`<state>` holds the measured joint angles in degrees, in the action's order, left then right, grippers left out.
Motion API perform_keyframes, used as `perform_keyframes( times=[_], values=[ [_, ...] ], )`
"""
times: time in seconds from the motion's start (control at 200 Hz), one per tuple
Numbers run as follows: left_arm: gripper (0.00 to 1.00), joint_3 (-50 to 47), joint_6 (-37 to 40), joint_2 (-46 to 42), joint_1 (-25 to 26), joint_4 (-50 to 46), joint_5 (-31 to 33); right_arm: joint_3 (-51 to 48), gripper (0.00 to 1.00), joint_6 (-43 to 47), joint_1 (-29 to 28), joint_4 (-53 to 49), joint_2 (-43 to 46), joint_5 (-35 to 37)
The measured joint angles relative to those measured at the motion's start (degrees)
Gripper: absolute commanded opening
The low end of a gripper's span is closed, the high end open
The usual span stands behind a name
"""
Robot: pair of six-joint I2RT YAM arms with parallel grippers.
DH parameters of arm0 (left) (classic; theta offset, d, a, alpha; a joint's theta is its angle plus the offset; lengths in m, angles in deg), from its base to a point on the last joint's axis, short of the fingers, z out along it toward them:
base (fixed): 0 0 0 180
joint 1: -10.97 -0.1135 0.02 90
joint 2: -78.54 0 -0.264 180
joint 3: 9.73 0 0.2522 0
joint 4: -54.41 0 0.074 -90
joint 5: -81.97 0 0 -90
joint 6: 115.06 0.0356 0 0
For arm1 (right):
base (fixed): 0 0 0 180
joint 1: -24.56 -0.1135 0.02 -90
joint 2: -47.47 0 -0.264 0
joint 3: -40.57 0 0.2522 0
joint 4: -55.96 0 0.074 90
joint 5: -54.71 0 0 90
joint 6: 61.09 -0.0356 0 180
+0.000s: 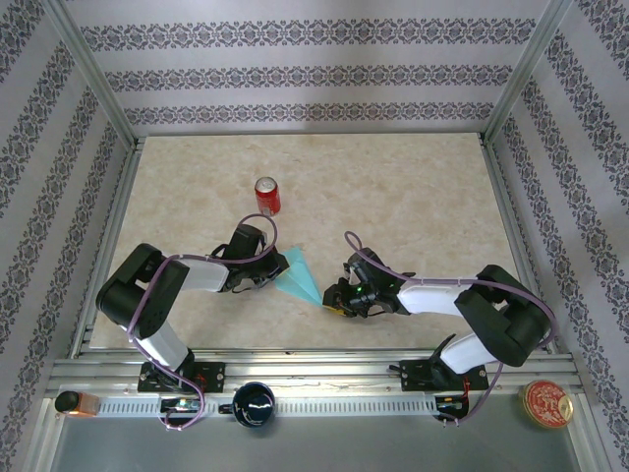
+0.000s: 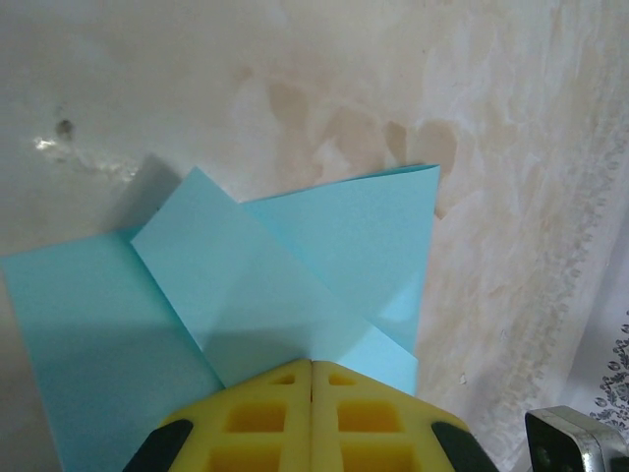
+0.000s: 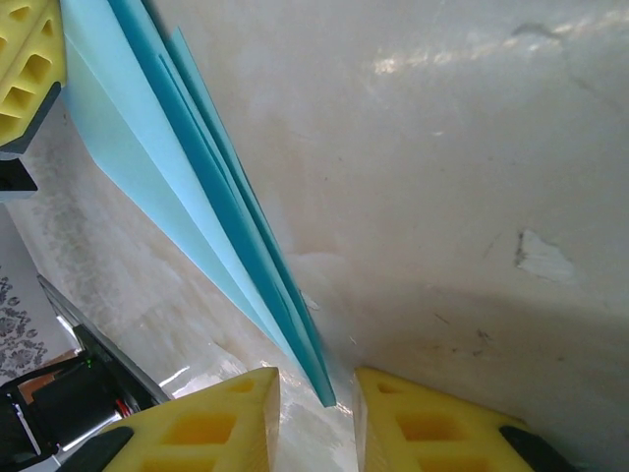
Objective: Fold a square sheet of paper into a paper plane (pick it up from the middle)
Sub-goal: Turn over the paper at the center of the table.
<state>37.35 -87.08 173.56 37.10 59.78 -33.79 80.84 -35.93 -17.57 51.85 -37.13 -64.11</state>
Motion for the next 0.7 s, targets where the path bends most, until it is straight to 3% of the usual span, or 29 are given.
perform_keyframes(
  times=[0.699],
  values=[
    [0.04,0.0,0.0,-0.3,0.0,-0.5,0.6,0.1,0.19,-1.7,-0.7,4.4,-2.2,-2.4]
  ],
)
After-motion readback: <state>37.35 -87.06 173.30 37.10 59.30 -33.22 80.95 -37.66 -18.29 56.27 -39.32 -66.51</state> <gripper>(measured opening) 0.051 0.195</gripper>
